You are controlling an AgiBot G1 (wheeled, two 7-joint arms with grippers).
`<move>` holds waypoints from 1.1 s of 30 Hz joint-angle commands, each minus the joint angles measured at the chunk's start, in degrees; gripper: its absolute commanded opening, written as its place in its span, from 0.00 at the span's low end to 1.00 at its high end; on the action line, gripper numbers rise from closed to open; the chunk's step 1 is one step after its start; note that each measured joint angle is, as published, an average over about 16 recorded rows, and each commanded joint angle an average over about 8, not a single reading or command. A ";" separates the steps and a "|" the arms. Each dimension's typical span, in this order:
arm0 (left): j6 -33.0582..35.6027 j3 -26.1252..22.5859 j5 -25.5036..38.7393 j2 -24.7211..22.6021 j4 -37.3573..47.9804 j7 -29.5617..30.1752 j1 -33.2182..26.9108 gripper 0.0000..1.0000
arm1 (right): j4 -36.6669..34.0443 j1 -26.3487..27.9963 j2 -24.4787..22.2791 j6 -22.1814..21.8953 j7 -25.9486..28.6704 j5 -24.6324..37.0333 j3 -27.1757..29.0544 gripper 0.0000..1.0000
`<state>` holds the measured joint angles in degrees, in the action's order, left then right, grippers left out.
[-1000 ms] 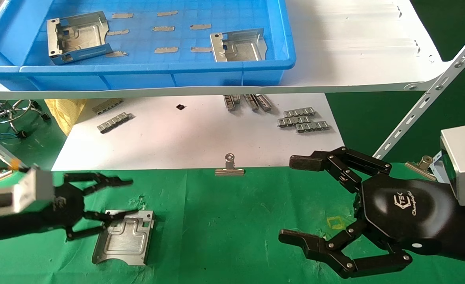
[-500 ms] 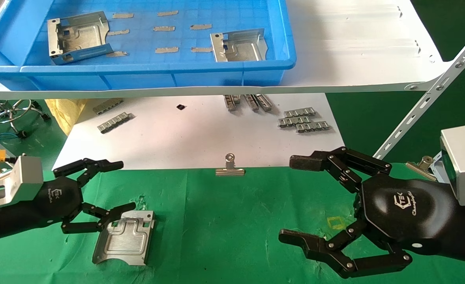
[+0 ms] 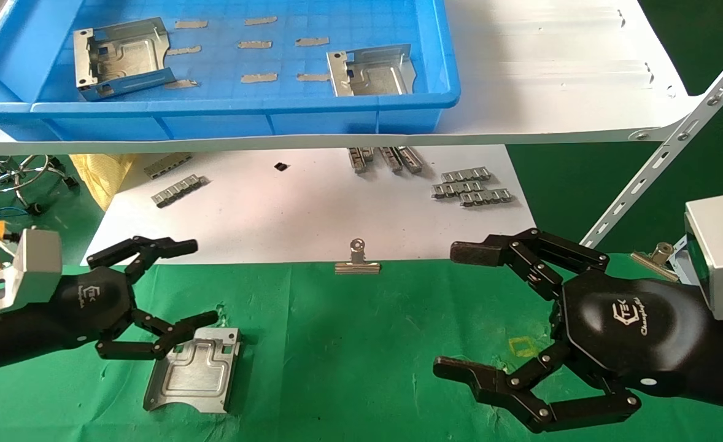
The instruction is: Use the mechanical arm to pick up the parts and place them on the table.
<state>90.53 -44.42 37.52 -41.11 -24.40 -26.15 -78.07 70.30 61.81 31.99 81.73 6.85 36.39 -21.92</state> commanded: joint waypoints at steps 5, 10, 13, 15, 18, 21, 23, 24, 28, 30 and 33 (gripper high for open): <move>-0.56 3.29 0.50 0.71 -5.69 4.27 1.91 1.00 | 0.00 0.00 0.00 0.00 0.00 0.00 0.00 1.00; -1.03 6.03 0.92 1.29 -10.44 7.83 3.50 1.00 | 0.00 0.00 0.00 0.00 0.00 0.00 0.00 1.00; -1.31 7.68 1.17 1.65 -13.29 9.98 4.46 1.00 | 0.00 0.00 0.00 0.00 0.00 0.00 0.00 1.00; -1.50 8.79 1.34 1.89 -15.22 11.42 5.11 1.00 | 0.00 0.00 0.00 0.00 0.00 0.00 0.00 1.00; -1.78 10.44 1.59 2.24 -18.08 13.57 6.07 1.00 | 0.00 0.00 0.00 0.00 0.00 0.00 0.00 1.00; -2.06 12.09 1.85 2.59 -20.93 15.71 7.03 1.00 | 0.00 0.00 0.00 0.00 0.00 0.00 0.00 1.00; -2.25 13.18 2.01 2.83 -22.82 17.13 7.66 1.00 | 0.00 0.00 0.00 0.00 0.00 0.00 0.00 1.00; -2.34 13.74 2.10 2.95 -23.78 17.85 7.98 1.00 | 0.00 0.00 0.00 0.00 0.00 0.00 0.00 1.00; -2.72 15.96 2.44 3.42 -27.63 20.74 9.28 1.00 | 0.00 0.00 0.00 0.00 0.00 0.00 0.00 1.00; -2.91 17.08 2.61 3.66 -29.56 22.19 9.92 1.00 | 0.00 0.00 0.00 0.00 0.00 0.00 0.00 1.00; -3.19 18.70 2.86 4.01 -32.38 24.30 10.87 1.00 | 0.00 0.00 0.00 0.00 0.00 0.00 0.00 1.00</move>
<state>87.35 -25.72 40.38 -37.10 -56.78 -1.85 -67.20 70.30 61.82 31.99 81.73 6.85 36.39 -21.92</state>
